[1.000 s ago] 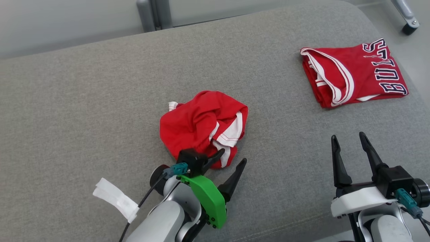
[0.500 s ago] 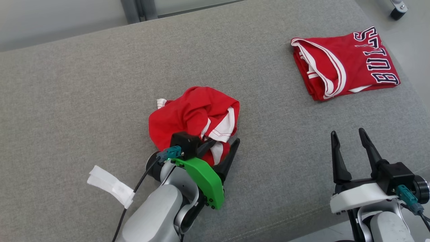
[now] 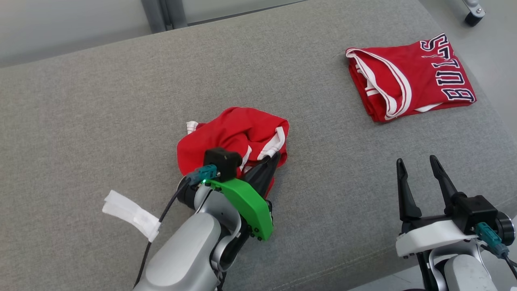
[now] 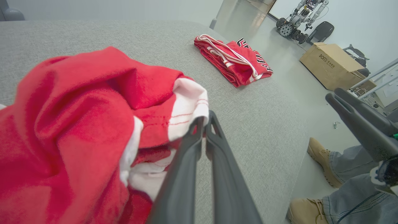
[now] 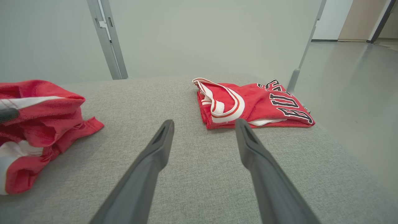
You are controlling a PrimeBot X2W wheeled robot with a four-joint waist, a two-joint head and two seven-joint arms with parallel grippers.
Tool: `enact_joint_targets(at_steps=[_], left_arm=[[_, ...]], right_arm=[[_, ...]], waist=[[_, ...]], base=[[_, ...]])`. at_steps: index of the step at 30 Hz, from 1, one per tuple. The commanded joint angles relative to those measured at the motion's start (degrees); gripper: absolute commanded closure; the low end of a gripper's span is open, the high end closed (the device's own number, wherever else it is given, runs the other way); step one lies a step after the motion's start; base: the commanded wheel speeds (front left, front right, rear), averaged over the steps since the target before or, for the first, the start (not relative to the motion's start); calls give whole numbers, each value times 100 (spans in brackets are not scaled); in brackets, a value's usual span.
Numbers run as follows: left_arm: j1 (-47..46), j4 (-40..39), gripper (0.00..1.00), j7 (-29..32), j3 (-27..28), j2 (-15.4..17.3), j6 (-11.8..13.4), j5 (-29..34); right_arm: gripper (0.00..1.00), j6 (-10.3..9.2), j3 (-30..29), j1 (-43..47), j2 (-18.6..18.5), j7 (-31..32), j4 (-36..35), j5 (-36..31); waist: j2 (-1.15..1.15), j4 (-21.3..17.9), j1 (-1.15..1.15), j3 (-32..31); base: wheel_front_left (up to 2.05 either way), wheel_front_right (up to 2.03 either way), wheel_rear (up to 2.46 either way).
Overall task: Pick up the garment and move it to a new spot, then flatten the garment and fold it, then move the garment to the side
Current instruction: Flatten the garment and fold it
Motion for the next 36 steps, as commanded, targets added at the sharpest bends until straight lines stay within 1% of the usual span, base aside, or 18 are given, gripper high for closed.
enact_joint_targets(at_steps=[1,5,11,15,17,21,24,27,31,34,36], left_arm=[[-183,-120,100,53,13,26,-11,-46],[-455,-602,100,365,88,183,-55,-131],[-1359,-1431,100,1166,326,506,-93,-297],[-1998,-1801,100,1702,652,673,-12,-514],[-2281,-1913,100,1953,786,832,16,-586],[-2652,-2101,100,2430,1031,1131,119,-753],[-2811,-2221,100,2723,1185,1336,217,-828],[-2875,-2262,100,2868,1269,1392,312,-898],[-2971,-2248,100,2985,1280,1355,455,-910],[-2919,-2252,100,3045,1221,1324,490,-926],[-2817,-2269,100,3126,1190,1443,491,-902]], right_arm=[[0,-11,-22,-3,-2,1,4,66],[0,-11,-22,9,-2,1,13,128],[0,-11,42,20,-2,1,63,270],[0,-11,87,30,-3,1,89,413],[0,-11,96,57,-3,1,104,461],[0,-10,83,151,-3,1,123,498],[0,-10,6,229,-4,1,119,491],[0,-10,-52,284,-1,1,122,477],[0,-10,-58,283,-3,1,152,415],[0,-10,31,225,-3,1,148,386],[0,-10,108,207,-6,1,158,370]], waist=[[0,-3,0,-11],[0,-11,0,-40],[0,-30,0,-104],[0,-95,0,-164],[0,-130,0,-204],[0,-155,0,-300],[0,-101,0,-376],[0,-22,0,-410],[0,144,0,-485],[0,220,0,-543],[0,304,0,-601]], base=[[0,0,0],[0,0,0],[0,0,0],[0,0,0],[0,0,0],[0,0,0],[0,0,0],[0,0,0],[0,0,0],[0,0,0],[0,0,0]])
